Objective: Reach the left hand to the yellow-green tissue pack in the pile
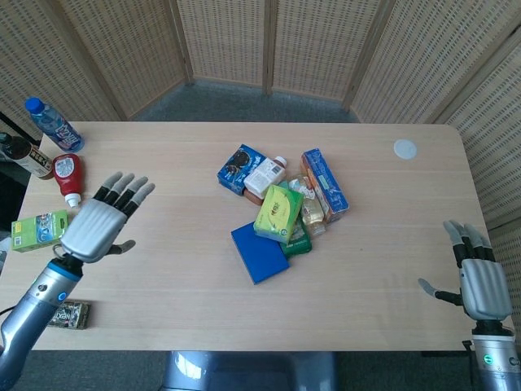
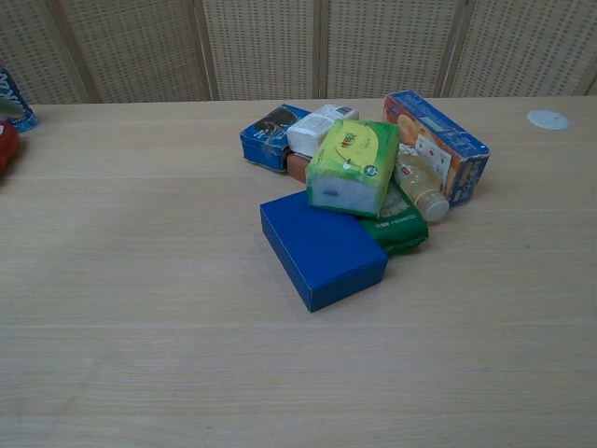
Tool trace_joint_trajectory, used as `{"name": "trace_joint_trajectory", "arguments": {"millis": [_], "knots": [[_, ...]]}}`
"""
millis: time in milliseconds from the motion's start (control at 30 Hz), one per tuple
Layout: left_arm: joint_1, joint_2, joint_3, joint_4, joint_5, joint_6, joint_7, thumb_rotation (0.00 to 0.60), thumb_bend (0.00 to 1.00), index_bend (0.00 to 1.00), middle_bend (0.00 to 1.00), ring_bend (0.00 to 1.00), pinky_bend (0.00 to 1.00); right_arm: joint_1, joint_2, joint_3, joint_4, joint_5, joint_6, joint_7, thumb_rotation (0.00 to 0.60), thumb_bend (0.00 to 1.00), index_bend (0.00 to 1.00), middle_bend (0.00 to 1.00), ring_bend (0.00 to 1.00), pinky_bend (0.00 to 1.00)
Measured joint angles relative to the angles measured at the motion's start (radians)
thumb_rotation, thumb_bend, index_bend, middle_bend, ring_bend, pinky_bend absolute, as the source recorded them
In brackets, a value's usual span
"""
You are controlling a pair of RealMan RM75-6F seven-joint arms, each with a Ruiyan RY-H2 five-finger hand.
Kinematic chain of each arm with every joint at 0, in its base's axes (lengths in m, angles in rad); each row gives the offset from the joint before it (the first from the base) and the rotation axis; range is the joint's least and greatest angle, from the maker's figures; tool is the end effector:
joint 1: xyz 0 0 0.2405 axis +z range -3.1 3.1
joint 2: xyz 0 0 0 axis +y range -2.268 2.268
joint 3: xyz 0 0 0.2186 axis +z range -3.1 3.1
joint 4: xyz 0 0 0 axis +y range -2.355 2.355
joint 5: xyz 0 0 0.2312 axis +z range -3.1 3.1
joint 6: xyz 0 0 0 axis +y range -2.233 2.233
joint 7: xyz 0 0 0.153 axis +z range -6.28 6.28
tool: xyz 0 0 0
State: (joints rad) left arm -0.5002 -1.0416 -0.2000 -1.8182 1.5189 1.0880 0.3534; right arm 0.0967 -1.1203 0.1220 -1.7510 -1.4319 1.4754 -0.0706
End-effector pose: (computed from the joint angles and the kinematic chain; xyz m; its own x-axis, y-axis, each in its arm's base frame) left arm -0.1390 0.2939 0.0908 0.6357 -0.0419 0.7708 0.6664 -0.4742 -0.5753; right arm -0.2553 -0.2052 0.1226 0.3189 0.0480 0.9466 -0.9477 0.0259 0.3180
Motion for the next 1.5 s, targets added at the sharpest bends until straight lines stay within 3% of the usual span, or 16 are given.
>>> {"name": "trace_joint_trajectory", "arguments": {"millis": [333, 533, 833, 1133, 1500], "knots": [[-0.293, -0.226, 0.055, 0.464, 0.33, -0.093, -0.256, 0.6, 0.0, 0.0, 0.0, 0.0, 0.0, 0.007, 0.005, 0.018, 0.009, 0.059, -0.024, 0.012, 0.525, 0.0, 0.0, 0.0, 0.0, 0.0], [-0.431, -0.386, 0.102, 0.731, 0.429, -0.072, -0.42, 0.6, 0.0, 0.0, 0.0, 0.0, 0.0, 0.007, 0.011, 0.025, 0.013, 0.081, -0.032, 0.021, 0.522, 0.0, 0.0, 0.0, 0.0, 0.0], [-0.602, -0.601, 0.171, 1.062, 0.491, -0.031, -0.595, 0.6, 0.0, 0.0, 0.0, 0.0, 0.0, 0.012, 0.014, 0.034, 0.023, 0.114, -0.05, 0.032, 0.525, 0.0, 0.0, 0.0, 0.0, 0.0], [-0.706, -0.709, 0.24, 1.2, 0.488, -0.045, -0.653, 0.6, 0.0, 0.0, 0.0, 0.0, 0.0, 0.011, 0.023, 0.038, 0.024, 0.12, -0.052, 0.053, 0.52, 0.0, 0.0, 0.0, 0.0, 0.0], [-0.748, -0.755, 0.279, 1.243, 0.446, -0.082, -0.628, 0.6, 0.0, 0.0, 0.0, 0.0, 0.0, 0.009, 0.033, 0.041, 0.024, 0.124, -0.053, 0.072, 0.525, 0.0, 0.0, 0.0, 0.0, 0.0]]}}
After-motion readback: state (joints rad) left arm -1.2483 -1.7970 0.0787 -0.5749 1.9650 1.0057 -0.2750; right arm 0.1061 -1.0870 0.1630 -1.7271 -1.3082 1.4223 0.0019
